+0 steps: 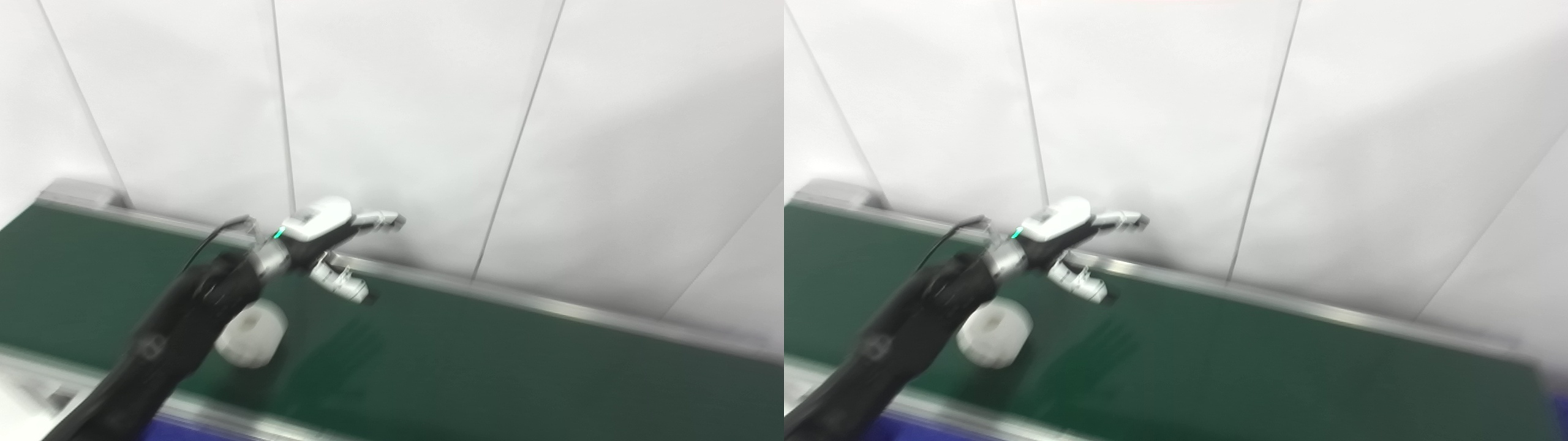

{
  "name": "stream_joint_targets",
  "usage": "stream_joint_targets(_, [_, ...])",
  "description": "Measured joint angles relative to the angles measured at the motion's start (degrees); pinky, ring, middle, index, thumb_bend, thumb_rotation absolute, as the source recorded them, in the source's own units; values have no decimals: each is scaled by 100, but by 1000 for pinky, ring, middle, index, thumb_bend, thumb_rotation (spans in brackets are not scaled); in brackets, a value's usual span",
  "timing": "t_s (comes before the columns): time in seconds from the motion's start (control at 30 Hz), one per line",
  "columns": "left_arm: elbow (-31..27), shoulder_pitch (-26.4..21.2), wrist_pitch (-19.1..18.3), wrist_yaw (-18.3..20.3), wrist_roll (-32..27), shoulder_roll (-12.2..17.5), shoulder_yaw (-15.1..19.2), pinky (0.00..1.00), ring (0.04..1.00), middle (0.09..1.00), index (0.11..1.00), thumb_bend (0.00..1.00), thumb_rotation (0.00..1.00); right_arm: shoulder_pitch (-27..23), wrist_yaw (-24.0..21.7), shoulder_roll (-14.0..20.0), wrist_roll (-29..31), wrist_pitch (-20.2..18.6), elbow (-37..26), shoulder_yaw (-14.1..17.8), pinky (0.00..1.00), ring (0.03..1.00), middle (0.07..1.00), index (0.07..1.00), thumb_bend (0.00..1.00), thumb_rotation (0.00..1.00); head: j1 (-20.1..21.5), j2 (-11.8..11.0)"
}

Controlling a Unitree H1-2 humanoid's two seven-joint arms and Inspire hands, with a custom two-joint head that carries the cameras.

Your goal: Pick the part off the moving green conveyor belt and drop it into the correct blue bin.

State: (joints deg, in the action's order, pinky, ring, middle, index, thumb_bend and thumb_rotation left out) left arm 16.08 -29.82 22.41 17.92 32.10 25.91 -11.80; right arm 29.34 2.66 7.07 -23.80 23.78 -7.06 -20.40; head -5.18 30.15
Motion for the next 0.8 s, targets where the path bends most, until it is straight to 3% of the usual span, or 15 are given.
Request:
stream_joint_targets(0.2, [-377,-24,-80,57,-166,-117,-33,838,881,883,899,781,453,-44,-47,175,-6,-8,-33,86,720,836,893,872,252,446,17,26])
stream_joint_targets(0.43, [-490,52,-153,149,-170,-51,-19,786,845,881,892,783,471,31,-45,105,-17,-8,-33,30,719,833,890,868,255,457,-18,70])
stream_joint_targets(0.8, [-697,296,-359,295,-294,20,-11,811,863,891,898,793,491,44,-46,80,-16,-8,-34,26,733,839,894,871,247,447,-18,114])
